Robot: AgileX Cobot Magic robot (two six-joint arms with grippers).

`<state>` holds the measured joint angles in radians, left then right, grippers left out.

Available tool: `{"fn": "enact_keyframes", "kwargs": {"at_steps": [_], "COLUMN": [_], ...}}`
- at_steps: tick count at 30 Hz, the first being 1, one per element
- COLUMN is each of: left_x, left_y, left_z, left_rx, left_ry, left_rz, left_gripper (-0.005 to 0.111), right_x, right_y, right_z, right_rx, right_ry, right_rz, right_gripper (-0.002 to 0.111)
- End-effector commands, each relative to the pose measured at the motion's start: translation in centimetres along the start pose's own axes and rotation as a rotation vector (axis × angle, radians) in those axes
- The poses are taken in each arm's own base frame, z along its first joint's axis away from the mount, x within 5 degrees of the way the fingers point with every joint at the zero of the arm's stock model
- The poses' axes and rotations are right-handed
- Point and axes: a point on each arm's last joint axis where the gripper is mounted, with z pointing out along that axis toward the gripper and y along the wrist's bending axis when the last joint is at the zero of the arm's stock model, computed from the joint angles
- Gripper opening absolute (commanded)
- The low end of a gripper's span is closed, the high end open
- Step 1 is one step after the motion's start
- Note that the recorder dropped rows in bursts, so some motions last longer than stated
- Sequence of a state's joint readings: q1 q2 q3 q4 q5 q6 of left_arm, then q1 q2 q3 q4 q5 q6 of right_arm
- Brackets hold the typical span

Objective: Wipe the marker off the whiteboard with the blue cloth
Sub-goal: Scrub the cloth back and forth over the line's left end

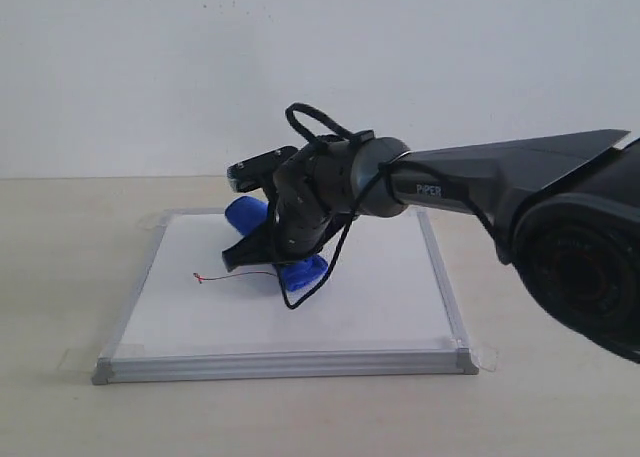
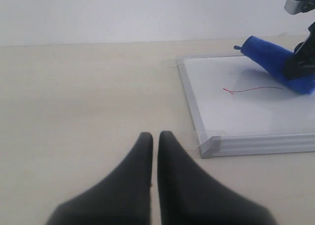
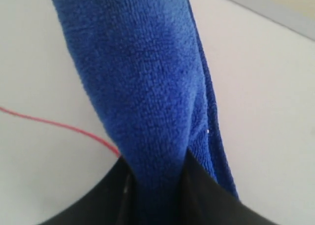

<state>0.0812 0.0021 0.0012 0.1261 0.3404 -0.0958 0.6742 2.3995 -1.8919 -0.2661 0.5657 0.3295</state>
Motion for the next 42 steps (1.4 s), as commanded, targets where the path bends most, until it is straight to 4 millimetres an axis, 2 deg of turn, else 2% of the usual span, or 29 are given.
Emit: {"fn": "enact_keyframes", "kwargs": {"at_steps": [1,4,6,13,16,20,23,27,31,34,39,42], "left_x": [-0.1,-0.1,-0.1,-0.1,-0.1,-0.1,-0.1,-0.1,-0.1,-0.1,-0.1,-0.1], "left_y": [0.0,0.0,0.0,0.0,0.0,0.0,0.0,0.0,0.0,0.0,0.0,0.0], "left_z": [0.0,0.0,0.0,0.0,0.0,0.0,0.0,0.0,0.0,0.0,0.0,0.0], "left_rx": [0.008,0.008,0.008,0.008,0.008,0.008,0.008,0.008,0.008,0.008,0.008,0.008], "left_ry": [-0.005,-0.005,-0.005,-0.005,-0.005,-0.005,-0.005,-0.005,-0.005,-0.005,-0.005,-0.005], "left_rz": [-0.005,-0.005,-0.005,-0.005,-0.005,-0.005,-0.005,-0.005,-0.005,-0.005,-0.005,-0.005], "left_gripper": [0.004,0.004,0.004,0.004,0.004,0.004,0.004,0.004,0.004,0.004,0.004,0.004], "right_x": [0.3,0.2,0.0,-0.4,-0.4,-0.5,-0.2,-0.6,-1.4,-1.5,-0.1,0.5], "right_y": [2.6,3.3,3.0,-1.5,-2.2,-0.3,2.5,6.3,6.9,5.1,0.6,-0.9], "right_z": [0.1,0.0,-0.1,0.5,0.7,1.2,1.7,1.1,0.3,0.4,2.2,2.9], "right_rx": [-0.105,-0.177,-0.170,0.097,0.176,0.123,0.030,-0.142,-0.172,-0.093,0.152,0.235], "right_ry": [-0.007,-0.013,-0.014,0.069,0.083,0.056,0.034,-0.015,-0.017,0.015,0.144,0.186], "right_rz": [-0.040,-0.039,-0.072,-0.075,-0.071,-0.068,-0.090,-0.108,-0.129,-0.169,-0.185,-0.181], "right_gripper": [0.000,0.000,0.000,0.000,0.000,0.000,0.000,0.000,0.000,0.000,0.000,0.000]}}
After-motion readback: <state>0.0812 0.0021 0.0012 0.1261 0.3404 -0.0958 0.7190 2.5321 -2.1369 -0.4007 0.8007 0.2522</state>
